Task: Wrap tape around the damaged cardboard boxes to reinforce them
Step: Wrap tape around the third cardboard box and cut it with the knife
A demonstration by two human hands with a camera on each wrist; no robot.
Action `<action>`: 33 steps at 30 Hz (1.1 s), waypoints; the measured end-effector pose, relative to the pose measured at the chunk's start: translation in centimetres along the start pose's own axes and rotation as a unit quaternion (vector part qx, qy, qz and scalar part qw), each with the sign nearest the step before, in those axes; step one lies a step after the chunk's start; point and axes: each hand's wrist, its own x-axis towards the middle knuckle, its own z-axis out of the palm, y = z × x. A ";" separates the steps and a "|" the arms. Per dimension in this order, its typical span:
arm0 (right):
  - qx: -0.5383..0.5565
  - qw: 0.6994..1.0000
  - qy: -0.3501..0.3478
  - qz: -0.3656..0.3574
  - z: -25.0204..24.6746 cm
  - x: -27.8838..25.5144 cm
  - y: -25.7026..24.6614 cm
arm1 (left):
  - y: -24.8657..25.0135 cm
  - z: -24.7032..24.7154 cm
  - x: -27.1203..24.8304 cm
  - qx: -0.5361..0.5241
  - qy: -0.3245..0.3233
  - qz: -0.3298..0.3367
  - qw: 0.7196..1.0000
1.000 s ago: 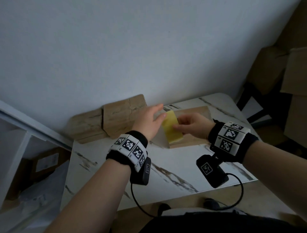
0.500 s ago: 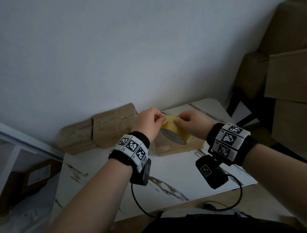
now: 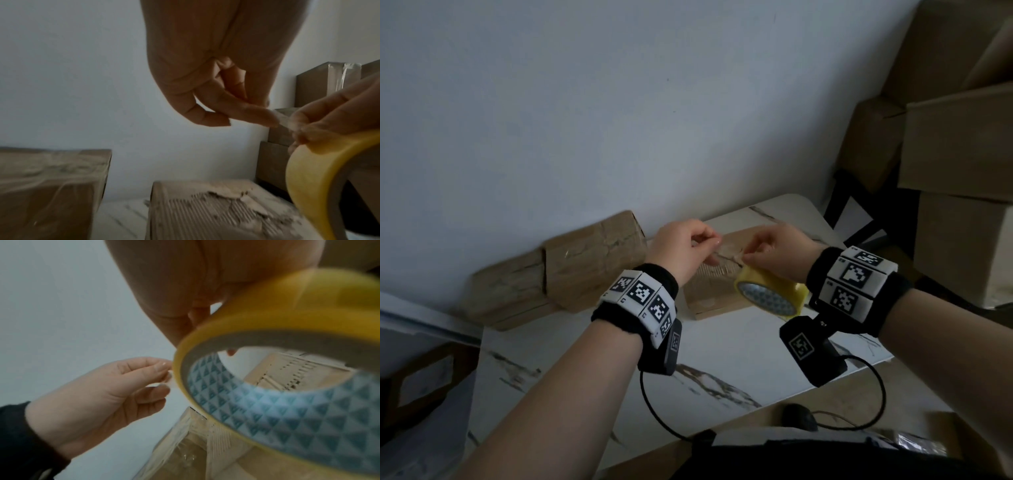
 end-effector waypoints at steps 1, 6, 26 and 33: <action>0.001 1.000 0.006 0.009 0.1 -0.1 0.2 | -0.6 0.5 0.2 0.002 -0.002 -0.006 1.000; 0.007 0.998 -0.015 0.061 0.2 -0.8 2.2 | -4.6 2.2 0.9 0.220 -0.056 -0.050 0.973; 0.025 0.993 -0.026 0.116 2.2 1.7 3.1 | -8.1 3.2 -4.8 0.459 -0.175 -0.014 0.871; -0.012 0.994 -0.076 0.082 1.6 2.1 2.7 | -5.4 2.8 -4.8 0.358 -0.078 -0.029 0.930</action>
